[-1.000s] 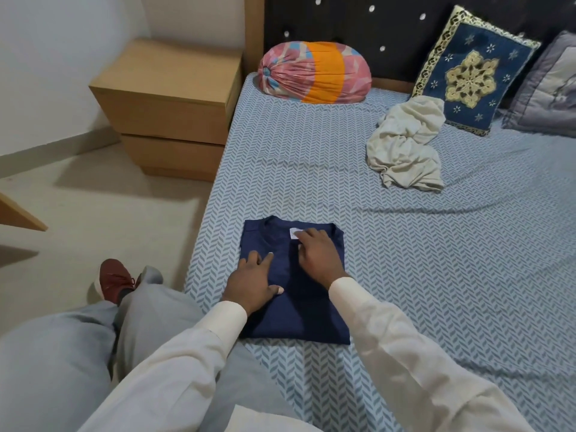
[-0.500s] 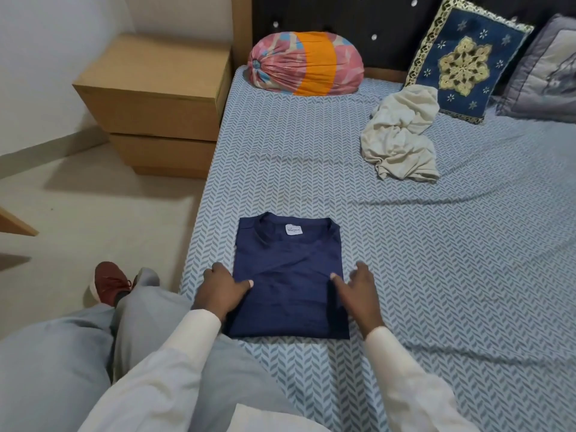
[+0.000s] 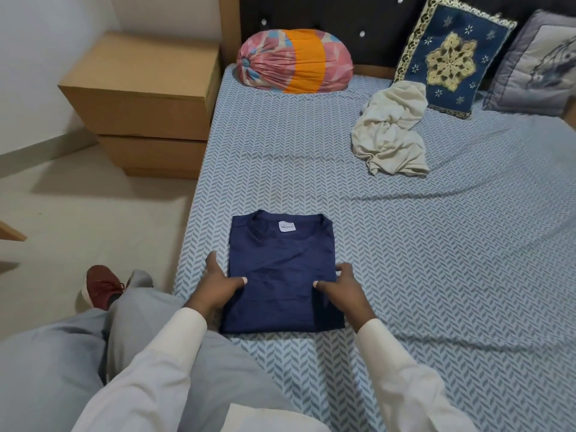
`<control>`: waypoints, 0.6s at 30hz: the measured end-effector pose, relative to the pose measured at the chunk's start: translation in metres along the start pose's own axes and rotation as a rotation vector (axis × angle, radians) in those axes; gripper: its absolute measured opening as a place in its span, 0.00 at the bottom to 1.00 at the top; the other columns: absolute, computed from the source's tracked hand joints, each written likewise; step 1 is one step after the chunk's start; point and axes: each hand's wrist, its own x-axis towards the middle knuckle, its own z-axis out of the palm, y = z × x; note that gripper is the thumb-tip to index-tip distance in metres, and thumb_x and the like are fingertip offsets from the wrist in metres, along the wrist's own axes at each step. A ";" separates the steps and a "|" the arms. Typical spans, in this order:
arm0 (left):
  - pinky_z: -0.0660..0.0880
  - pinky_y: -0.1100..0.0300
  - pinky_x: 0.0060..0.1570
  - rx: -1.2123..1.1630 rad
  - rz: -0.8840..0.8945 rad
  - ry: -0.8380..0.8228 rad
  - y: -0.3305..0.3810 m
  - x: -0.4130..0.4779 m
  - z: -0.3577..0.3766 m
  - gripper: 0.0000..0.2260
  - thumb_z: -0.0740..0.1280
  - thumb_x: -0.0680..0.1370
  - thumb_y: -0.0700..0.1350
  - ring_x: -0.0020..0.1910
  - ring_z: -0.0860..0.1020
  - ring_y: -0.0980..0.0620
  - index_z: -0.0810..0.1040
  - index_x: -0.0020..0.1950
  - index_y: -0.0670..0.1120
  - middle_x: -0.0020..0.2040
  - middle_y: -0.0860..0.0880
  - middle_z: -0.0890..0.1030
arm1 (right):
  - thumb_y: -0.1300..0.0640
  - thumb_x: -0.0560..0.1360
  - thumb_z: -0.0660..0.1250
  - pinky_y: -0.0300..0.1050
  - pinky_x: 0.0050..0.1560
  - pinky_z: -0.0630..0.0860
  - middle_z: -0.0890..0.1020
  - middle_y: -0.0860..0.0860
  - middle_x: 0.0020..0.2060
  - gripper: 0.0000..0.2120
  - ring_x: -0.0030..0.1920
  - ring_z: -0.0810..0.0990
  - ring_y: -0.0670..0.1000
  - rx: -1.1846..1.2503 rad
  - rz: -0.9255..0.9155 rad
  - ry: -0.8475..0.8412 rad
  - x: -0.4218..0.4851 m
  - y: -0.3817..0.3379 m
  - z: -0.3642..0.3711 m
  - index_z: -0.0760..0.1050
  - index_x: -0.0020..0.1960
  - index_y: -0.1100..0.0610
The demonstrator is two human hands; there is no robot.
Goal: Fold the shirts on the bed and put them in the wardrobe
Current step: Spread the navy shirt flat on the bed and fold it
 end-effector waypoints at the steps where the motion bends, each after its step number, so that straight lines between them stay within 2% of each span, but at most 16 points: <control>1: 0.73 0.44 0.64 -0.015 0.013 -0.017 -0.007 0.018 -0.002 0.55 0.75 0.57 0.55 0.63 0.76 0.44 0.43 0.74 0.66 0.68 0.49 0.73 | 0.56 0.72 0.73 0.47 0.48 0.78 0.82 0.50 0.50 0.26 0.48 0.81 0.52 0.031 -0.027 -0.017 0.002 -0.005 -0.002 0.63 0.64 0.51; 4: 0.74 0.43 0.62 0.026 0.062 -0.064 0.003 0.041 -0.004 0.51 0.73 0.57 0.54 0.61 0.78 0.44 0.46 0.72 0.69 0.66 0.46 0.76 | 0.58 0.71 0.72 0.45 0.50 0.77 0.81 0.50 0.55 0.35 0.50 0.81 0.49 0.097 -0.104 -0.097 0.015 -0.020 -0.010 0.57 0.70 0.43; 6: 0.76 0.42 0.60 0.080 0.112 -0.079 0.024 0.040 -0.006 0.47 0.71 0.59 0.51 0.59 0.79 0.44 0.49 0.70 0.71 0.64 0.46 0.78 | 0.52 0.66 0.73 0.49 0.60 0.77 0.76 0.49 0.65 0.40 0.59 0.79 0.50 0.097 -0.171 -0.145 0.025 -0.025 -0.014 0.57 0.71 0.39; 8: 0.78 0.43 0.56 0.146 0.152 -0.090 0.044 0.030 -0.008 0.47 0.71 0.63 0.47 0.59 0.79 0.45 0.48 0.73 0.69 0.65 0.47 0.76 | 0.54 0.67 0.74 0.50 0.66 0.75 0.70 0.47 0.69 0.39 0.64 0.76 0.48 0.137 -0.209 -0.196 0.029 -0.028 -0.017 0.60 0.72 0.39; 10: 0.80 0.50 0.46 0.200 0.171 -0.114 0.059 0.019 -0.010 0.46 0.70 0.69 0.41 0.57 0.79 0.44 0.47 0.77 0.64 0.66 0.47 0.73 | 0.60 0.72 0.72 0.47 0.66 0.73 0.69 0.45 0.69 0.35 0.64 0.74 0.46 0.183 -0.216 -0.234 0.029 -0.030 -0.020 0.63 0.73 0.41; 13: 0.78 0.54 0.32 0.306 0.207 -0.156 0.067 0.017 -0.011 0.42 0.70 0.72 0.37 0.51 0.79 0.41 0.52 0.78 0.61 0.67 0.44 0.67 | 0.57 0.69 0.74 0.51 0.71 0.70 0.69 0.45 0.71 0.35 0.67 0.72 0.47 0.160 -0.221 -0.263 0.034 -0.026 -0.020 0.67 0.71 0.39; 15: 0.79 0.55 0.34 0.357 0.240 -0.162 0.069 0.017 -0.009 0.40 0.69 0.73 0.35 0.52 0.78 0.41 0.55 0.79 0.56 0.69 0.45 0.62 | 0.58 0.71 0.73 0.51 0.73 0.67 0.66 0.45 0.72 0.34 0.70 0.69 0.47 0.079 -0.230 -0.292 0.036 -0.027 -0.020 0.66 0.73 0.41; 18: 0.76 0.58 0.51 0.416 0.299 -0.143 0.073 0.013 0.000 0.39 0.69 0.73 0.34 0.68 0.69 0.44 0.55 0.80 0.49 0.74 0.45 0.58 | 0.60 0.75 0.71 0.47 0.73 0.65 0.61 0.44 0.75 0.36 0.72 0.64 0.46 -0.020 -0.247 -0.324 0.033 -0.035 -0.023 0.59 0.78 0.48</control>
